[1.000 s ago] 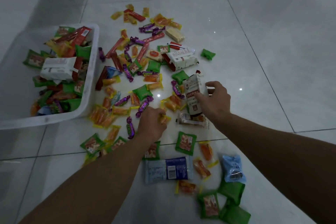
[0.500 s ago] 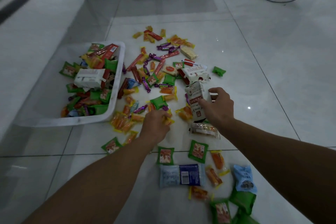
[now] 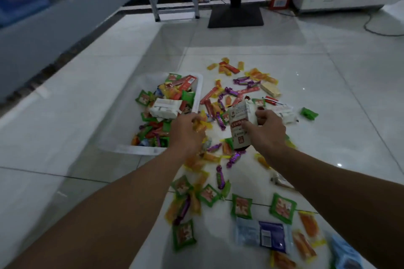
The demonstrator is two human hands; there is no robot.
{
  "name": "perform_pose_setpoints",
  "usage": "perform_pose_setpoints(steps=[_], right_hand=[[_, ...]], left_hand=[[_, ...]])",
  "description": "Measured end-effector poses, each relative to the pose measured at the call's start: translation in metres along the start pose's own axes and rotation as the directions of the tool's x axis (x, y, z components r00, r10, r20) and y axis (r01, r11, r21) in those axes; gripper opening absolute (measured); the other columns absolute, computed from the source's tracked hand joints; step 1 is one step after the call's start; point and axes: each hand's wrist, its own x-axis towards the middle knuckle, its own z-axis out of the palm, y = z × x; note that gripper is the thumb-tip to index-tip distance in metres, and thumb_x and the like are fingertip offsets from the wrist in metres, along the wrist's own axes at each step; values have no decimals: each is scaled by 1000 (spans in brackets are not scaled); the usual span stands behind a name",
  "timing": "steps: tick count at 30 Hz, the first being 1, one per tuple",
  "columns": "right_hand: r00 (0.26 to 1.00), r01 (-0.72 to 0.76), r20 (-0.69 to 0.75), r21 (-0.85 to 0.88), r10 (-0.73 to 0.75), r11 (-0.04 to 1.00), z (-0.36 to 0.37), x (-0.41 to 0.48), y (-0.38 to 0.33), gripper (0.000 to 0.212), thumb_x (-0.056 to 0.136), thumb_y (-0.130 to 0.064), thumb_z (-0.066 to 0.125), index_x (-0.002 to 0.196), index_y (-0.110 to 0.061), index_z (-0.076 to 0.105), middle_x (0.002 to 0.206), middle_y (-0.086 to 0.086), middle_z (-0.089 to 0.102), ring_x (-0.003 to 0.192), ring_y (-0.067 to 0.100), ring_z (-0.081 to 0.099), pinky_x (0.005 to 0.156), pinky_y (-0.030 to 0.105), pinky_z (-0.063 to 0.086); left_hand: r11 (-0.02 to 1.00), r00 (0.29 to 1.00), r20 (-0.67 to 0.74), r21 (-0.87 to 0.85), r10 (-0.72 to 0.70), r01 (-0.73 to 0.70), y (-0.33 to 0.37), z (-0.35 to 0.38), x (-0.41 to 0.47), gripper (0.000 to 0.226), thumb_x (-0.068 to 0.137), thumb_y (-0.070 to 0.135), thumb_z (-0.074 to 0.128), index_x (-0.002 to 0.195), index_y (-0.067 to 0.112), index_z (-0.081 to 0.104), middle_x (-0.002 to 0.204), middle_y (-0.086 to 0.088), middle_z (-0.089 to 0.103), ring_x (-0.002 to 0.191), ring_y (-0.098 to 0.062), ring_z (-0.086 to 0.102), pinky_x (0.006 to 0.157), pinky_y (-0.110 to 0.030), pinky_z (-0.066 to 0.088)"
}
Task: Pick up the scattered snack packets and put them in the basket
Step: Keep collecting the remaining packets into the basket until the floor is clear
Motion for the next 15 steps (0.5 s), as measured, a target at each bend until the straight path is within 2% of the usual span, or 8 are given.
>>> perform_pose_setpoints(steps=[3, 6, 10, 14, 15], right_hand=[[1000, 16, 26, 14, -16, 1000, 29, 2, -18, 45, 81, -21, 74, 121, -15, 53, 112, 8, 65, 91, 22, 66, 76, 39, 59], [994, 50, 93, 35, -53, 998, 57, 4, -36, 42, 83, -20, 73, 120, -14, 53, 107, 6, 63, 82, 19, 63, 64, 29, 56], [977, 122, 175, 7, -121, 993, 94, 4, -58, 43, 81, -23, 74, 117, -13, 54, 112, 9, 64, 93, 25, 66, 75, 39, 58], [959, 175, 235, -50, -158, 983, 117, 6, -66, 47, 81, -22, 73, 123, -14, 52, 111, 5, 64, 88, 18, 64, 61, 25, 54], [956, 180, 247, -58, -160, 982, 122, 6, -67, 48, 81, -22, 73, 123, -15, 52, 114, 5, 64, 88, 19, 65, 60, 25, 54]], left_hand=[[998, 997, -61, 0, -56, 56, -20, -30, 11, 24, 77, 12, 77, 100, 16, 71, 103, -2, 66, 95, -16, 59, 73, -23, 45], [995, 988, -127, 36, -92, 98, -41, -53, 23, 24, 76, 14, 77, 99, 18, 71, 108, -2, 67, 98, -17, 61, 72, -16, 41], [987, 978, -153, 41, -145, 153, -71, -66, 36, 25, 74, 12, 78, 97, 20, 70, 107, -3, 66, 97, -18, 60, 75, -21, 43], [980, 981, -82, 79, -176, 182, -99, -69, 38, 33, 74, 16, 78, 106, 17, 70, 108, -3, 68, 99, -20, 63, 82, -25, 48], [978, 981, -47, 82, -188, 192, -106, -69, 37, 39, 73, 17, 79, 110, 15, 69, 110, -2, 68, 100, -20, 63, 84, -25, 47]])
